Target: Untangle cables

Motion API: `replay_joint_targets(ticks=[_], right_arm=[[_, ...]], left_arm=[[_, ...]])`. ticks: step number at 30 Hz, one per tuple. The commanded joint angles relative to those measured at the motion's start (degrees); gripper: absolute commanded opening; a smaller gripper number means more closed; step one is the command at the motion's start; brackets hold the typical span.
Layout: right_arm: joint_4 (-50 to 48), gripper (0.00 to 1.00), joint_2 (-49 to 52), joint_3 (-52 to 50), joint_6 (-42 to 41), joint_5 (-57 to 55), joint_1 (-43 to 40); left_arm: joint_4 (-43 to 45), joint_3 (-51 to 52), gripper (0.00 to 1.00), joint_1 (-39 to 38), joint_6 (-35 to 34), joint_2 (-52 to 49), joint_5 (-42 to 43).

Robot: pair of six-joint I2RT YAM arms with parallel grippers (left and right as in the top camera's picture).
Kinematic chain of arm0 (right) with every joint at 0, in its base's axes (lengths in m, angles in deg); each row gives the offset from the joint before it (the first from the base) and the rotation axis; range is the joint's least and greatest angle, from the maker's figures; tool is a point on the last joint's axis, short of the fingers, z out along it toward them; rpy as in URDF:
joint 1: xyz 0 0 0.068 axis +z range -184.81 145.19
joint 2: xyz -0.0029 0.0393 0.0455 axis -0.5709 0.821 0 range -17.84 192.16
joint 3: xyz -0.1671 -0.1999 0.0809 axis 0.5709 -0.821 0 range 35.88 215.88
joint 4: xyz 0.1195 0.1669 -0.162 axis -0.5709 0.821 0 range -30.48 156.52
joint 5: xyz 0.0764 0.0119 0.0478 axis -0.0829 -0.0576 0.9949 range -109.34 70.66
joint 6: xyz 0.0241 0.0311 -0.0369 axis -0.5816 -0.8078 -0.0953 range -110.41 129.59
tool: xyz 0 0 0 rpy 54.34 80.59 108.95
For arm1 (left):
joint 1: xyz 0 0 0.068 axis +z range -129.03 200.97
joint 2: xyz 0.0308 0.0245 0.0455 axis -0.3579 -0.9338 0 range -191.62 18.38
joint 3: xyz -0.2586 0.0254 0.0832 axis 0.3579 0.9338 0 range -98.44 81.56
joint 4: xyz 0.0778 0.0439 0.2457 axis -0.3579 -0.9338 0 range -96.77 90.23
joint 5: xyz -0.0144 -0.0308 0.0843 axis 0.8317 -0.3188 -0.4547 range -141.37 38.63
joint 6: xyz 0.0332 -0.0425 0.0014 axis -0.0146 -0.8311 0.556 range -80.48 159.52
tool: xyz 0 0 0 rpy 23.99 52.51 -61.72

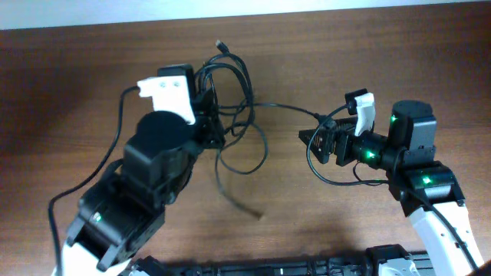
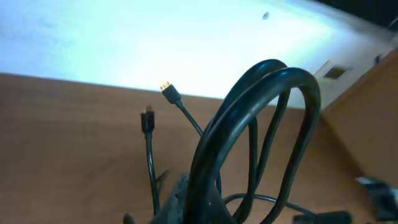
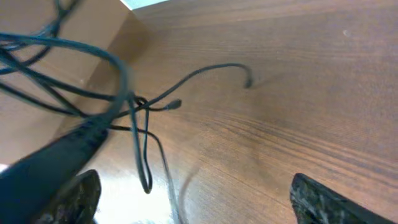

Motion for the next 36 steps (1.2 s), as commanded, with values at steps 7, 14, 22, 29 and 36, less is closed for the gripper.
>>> replay_joint_targets(ticks=[7,14,22,29,36], right_arm=[[1.5,0.99,-0.7,0.4,0.4,-4.0,-0.2],[1.6,0.99,-0.7,0.4,0.4,-4.0,-0.2],[0.2,0.99,-0.7,0.4,4.2,-0.9,-0.2],[-3.3,0.99,-0.7,0.4,5.6,0.2,-0.2],[-5.3,0.94,0.1,0.4,5.6,6.6,-0.2]], left_arm=[[0.8,-0.8,0.00,0.2,0.1,4.1,-10.7],[-2.1,-0.8,0.00,0.2,0.1,3.8,-19.1],[-1.9,-0.8,0.00,0.2,0.1,3.5,-7.8],[1.8,-0.8,0.00,0.2,0.2,1.9,8.9],[6.1,-0.8,0.00,0.1,1.0,1.5,18.1]])
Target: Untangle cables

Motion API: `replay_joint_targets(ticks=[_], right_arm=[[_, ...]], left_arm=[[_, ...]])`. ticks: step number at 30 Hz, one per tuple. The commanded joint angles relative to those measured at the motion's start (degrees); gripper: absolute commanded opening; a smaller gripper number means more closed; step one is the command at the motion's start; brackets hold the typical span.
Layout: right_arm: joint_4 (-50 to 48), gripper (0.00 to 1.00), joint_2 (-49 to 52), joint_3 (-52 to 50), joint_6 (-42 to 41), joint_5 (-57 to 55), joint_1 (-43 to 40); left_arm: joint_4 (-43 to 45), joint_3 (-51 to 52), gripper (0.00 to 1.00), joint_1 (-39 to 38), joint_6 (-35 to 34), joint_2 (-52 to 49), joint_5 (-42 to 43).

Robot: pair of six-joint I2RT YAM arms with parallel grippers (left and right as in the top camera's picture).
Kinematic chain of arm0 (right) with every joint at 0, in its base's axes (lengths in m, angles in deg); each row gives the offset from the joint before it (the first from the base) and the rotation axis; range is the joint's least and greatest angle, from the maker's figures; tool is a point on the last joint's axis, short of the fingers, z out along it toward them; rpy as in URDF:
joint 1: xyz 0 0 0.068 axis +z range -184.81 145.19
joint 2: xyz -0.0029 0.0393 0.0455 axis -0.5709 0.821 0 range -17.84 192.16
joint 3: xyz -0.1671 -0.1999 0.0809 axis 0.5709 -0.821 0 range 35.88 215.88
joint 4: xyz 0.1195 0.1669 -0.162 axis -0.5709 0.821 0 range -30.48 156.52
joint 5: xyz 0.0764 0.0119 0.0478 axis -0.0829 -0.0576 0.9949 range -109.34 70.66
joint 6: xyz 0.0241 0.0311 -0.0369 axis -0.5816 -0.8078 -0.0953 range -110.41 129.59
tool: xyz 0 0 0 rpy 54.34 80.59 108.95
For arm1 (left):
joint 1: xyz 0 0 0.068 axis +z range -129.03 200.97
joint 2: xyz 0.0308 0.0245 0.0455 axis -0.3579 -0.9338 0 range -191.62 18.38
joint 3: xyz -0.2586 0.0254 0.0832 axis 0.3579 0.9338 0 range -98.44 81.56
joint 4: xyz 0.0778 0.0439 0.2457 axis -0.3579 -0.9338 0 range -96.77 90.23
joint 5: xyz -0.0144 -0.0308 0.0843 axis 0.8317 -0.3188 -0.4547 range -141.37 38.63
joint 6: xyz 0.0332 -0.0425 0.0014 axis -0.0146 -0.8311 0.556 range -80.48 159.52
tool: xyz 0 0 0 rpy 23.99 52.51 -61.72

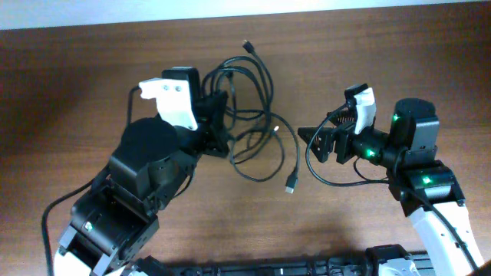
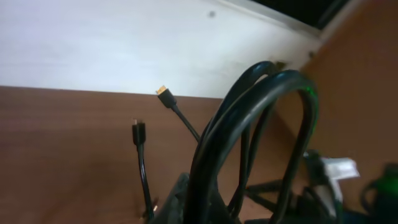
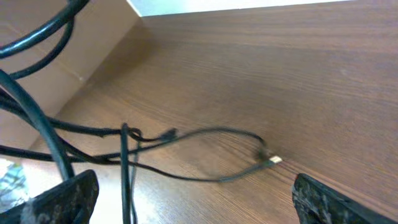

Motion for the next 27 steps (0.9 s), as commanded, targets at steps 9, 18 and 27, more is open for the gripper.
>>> replay_joint_targets(ticks=[9,18,27], right_arm=[[-0.7,0.82,4.5,0.4,0.9,13.2,-0.2],[-0.5,0.04,6.8,0.4,0.9,15.3,-0.2],[-0.8,0.04,7.1,0.5,0.8,9.5,-1.1]], left_arm=[[7.1,-0.8,0.00,0.1,1.1,-1.0,11.3],[11.4,-0.8,0.00,0.1,1.1,-2.9,11.6],[8.3,-0.8,0.00,0.2,7.2,-2.9,9.5]])
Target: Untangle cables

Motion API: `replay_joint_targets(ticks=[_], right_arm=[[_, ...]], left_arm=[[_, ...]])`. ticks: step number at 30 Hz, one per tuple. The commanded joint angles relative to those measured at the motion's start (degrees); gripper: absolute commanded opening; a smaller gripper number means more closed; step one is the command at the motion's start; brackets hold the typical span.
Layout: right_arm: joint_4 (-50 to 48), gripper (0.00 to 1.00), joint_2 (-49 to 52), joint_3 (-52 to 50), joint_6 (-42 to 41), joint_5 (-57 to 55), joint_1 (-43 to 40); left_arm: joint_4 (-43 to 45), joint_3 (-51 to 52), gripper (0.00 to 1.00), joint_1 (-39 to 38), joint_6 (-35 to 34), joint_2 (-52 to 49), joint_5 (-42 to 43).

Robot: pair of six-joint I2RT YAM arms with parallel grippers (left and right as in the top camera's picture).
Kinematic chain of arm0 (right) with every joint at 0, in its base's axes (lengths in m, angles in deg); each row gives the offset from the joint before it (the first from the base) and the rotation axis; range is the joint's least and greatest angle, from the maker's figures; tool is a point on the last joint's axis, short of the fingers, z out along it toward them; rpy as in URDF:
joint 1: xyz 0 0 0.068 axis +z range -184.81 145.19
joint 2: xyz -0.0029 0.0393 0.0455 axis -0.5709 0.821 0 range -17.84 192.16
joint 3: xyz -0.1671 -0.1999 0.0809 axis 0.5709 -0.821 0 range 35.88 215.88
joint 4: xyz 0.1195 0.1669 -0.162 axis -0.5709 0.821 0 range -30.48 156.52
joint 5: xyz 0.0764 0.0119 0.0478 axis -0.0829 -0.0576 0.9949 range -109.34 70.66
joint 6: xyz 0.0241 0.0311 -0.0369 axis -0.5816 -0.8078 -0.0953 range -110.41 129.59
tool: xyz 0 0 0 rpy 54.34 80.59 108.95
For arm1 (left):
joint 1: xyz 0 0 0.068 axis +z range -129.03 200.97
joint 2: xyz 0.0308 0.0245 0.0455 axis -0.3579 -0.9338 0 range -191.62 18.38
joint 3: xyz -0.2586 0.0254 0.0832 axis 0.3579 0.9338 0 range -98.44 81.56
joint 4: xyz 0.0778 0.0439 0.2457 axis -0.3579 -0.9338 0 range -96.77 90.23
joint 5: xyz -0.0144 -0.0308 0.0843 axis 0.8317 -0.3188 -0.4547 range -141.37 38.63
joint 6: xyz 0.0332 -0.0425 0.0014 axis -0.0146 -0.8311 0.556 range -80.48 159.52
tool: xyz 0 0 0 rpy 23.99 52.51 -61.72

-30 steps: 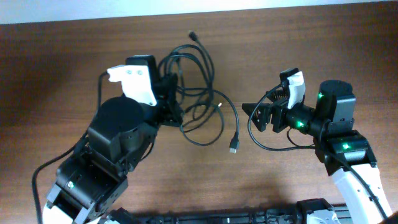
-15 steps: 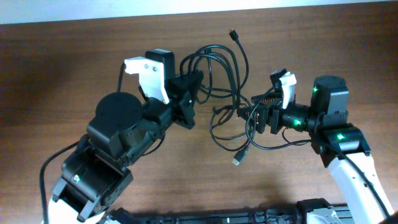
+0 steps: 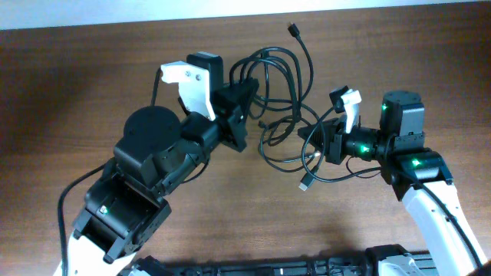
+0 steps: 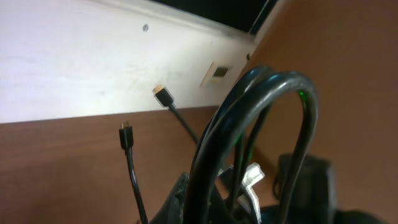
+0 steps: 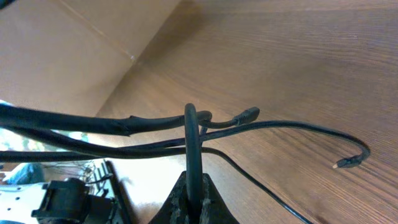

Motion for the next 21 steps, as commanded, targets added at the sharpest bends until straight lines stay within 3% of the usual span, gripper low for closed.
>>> replay_joint_targets(ticks=[1,7,21], right_arm=[[-1.3,0.04,0.0,0.5,-0.4,-2.5,-1.9],[-8.2,0.04,-2.5,0.5,-5.3,3.4,-7.2],[-29.1,0.04,-7.3,0.5,-22.0,10.1,-8.4]], left_arm=[[-4.5,-0.8,0.00,0.2,4.7,0.3,-3.5],[-17.5,-0.7,0.00,0.2,4.6,0.3,-17.1],[-27.4,-0.7,0.00,0.2,4.4,-5.2,-17.5]])
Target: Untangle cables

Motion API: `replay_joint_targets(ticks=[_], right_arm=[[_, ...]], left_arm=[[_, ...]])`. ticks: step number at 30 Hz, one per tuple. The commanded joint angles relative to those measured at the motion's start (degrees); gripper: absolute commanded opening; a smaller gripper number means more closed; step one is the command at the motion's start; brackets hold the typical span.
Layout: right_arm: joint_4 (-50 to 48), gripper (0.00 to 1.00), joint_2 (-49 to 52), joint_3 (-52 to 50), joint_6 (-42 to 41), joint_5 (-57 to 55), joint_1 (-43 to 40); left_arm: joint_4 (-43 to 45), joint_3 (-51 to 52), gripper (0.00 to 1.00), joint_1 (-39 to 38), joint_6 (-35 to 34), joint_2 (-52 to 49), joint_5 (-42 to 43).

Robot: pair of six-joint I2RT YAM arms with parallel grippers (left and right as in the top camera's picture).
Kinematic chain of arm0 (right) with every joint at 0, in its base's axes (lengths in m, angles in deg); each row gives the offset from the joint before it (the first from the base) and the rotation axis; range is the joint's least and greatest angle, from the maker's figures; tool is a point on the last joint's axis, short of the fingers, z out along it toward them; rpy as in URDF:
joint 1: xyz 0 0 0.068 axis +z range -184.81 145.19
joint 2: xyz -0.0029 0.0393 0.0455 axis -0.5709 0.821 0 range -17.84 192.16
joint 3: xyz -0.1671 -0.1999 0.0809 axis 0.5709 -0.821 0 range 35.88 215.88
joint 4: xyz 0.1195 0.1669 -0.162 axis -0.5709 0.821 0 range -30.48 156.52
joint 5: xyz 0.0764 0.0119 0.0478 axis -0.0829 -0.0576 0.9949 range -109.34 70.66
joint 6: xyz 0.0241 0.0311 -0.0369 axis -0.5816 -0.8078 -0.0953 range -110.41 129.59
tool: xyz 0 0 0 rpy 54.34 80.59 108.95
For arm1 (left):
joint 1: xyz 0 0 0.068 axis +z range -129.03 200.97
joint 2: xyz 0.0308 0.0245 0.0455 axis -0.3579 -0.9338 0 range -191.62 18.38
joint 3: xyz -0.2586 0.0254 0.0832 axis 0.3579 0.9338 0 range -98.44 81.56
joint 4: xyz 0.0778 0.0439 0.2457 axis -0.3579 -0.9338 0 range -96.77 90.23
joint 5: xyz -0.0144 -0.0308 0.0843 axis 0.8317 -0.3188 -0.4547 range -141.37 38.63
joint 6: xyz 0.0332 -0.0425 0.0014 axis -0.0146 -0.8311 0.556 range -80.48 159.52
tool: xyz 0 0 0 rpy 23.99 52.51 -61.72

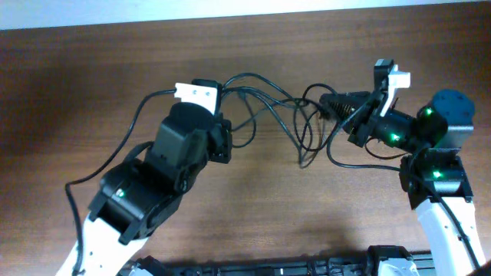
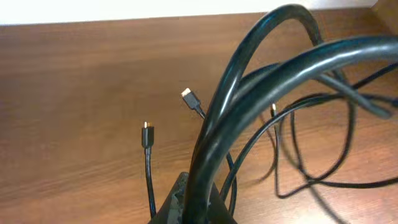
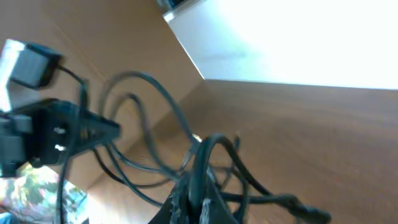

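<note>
Several black cables stretch in a loose tangle between my two grippers above the brown table. My left gripper is shut on a thick black cable loop that rises from its jaws. Two plug ends hang over the table in the left wrist view. My right gripper is shut on a thinner black cable, clamped between its fingers. A loop dangles below the strands.
The right arm's own black lead curves under its wrist. The left arm's lead arcs off to the left. A pale wall runs along the table's far edge.
The grippers have moved apart: the left one down and to the left, the right one up and to the right. The bundle that hung bunched between them is now drawn out sideways.
My left gripper held the coiled bundle at centre left while the right stood open and empty at the right. The left then held the bundle further right, then by the right gripper, which was shut on a thin cable. Now both hold cables, spread apart.
</note>
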Motion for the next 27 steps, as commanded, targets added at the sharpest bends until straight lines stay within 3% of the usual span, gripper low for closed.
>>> replay_joint_targets(ticks=[1,9,20,27], right_arm=[[-4.0,0.04,-2.1,0.5,-5.6,2.8,-0.4],[-6.8,0.04,-2.8,0.5,-7.1,2.3,-0.4],[-11.6,0.04,-2.8,0.5,-15.7,-0.4,-0.3],[-12.0,0.04,-2.8,0.5,-15.8,2.1,-0.3]], left_arm=[[-0.9,-0.7,0.00,0.2,0.4,-1.9,-0.8],[-2.1,-0.7,0.00,0.1,0.5,-4.3,0.5],[-1.2,-0.7,0.00,0.0,0.8,-4.3,7.3],[5.0,-0.7,0.00,-5.0,10.4,-5.1,11.2]])
